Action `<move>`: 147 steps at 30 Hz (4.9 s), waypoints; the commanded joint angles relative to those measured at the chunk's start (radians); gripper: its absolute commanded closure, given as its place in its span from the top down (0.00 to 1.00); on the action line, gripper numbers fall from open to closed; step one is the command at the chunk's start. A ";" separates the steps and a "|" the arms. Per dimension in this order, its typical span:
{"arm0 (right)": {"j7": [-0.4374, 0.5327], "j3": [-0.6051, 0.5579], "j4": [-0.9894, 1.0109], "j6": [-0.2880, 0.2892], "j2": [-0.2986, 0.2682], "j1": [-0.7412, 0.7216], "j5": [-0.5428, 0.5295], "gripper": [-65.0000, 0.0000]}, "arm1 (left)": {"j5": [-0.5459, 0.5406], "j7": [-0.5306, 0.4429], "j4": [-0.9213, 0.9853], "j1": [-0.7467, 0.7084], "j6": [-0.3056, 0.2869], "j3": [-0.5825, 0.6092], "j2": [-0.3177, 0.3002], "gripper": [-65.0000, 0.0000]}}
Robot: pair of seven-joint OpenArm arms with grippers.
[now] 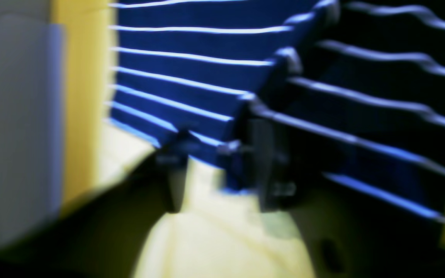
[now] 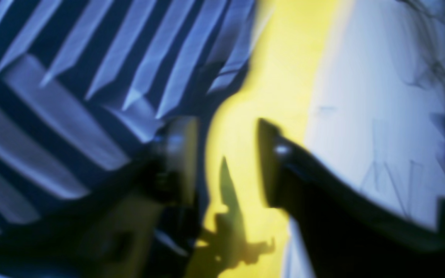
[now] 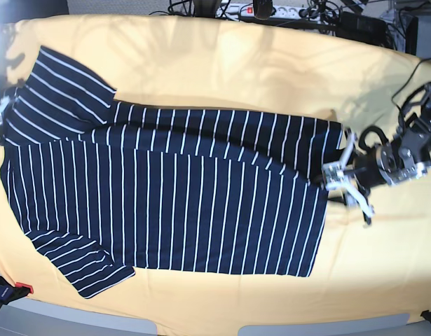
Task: Fold the T-shirt properly
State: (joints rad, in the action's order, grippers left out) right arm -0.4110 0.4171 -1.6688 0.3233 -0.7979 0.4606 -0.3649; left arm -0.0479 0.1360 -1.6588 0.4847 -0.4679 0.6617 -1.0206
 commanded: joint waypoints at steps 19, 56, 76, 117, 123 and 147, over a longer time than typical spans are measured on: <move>-0.237 0.013 -0.208 0.375 -0.018 0.195 -0.372 0.55 | -0.272 0.186 -0.003 0.042 -0.154 -0.015 -0.060 0.66; -0.273 -0.127 -0.401 0.360 0.095 0.276 -0.071 0.00 | -0.279 0.180 -0.003 0.045 -0.154 -0.015 -0.066 0.66; 0.008 -0.308 -0.095 0.309 0.050 -0.194 0.075 0.00 | -0.280 0.179 -0.018 0.045 -0.154 -0.015 -0.065 0.66; 0.116 -0.579 0.354 0.081 0.154 -0.669 0.314 0.35 | -0.268 0.179 -0.018 0.045 -0.154 -0.015 -0.065 0.66; -0.014 -0.579 0.346 0.172 0.119 -0.683 0.313 0.69 | -0.143 0.169 -0.018 0.048 -0.166 -0.015 -0.077 0.66; -0.347 -0.141 -0.150 0.375 -0.179 -0.296 -0.466 0.69 | 0.068 0.042 -0.185 -0.228 -0.230 -0.014 -0.179 0.66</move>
State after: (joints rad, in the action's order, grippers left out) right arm -0.7750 0.2649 -1.8076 0.6998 -0.9508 0.1802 -0.8173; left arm 0.0265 0.1940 -1.8339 0.2417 -0.7040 0.6601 -1.1778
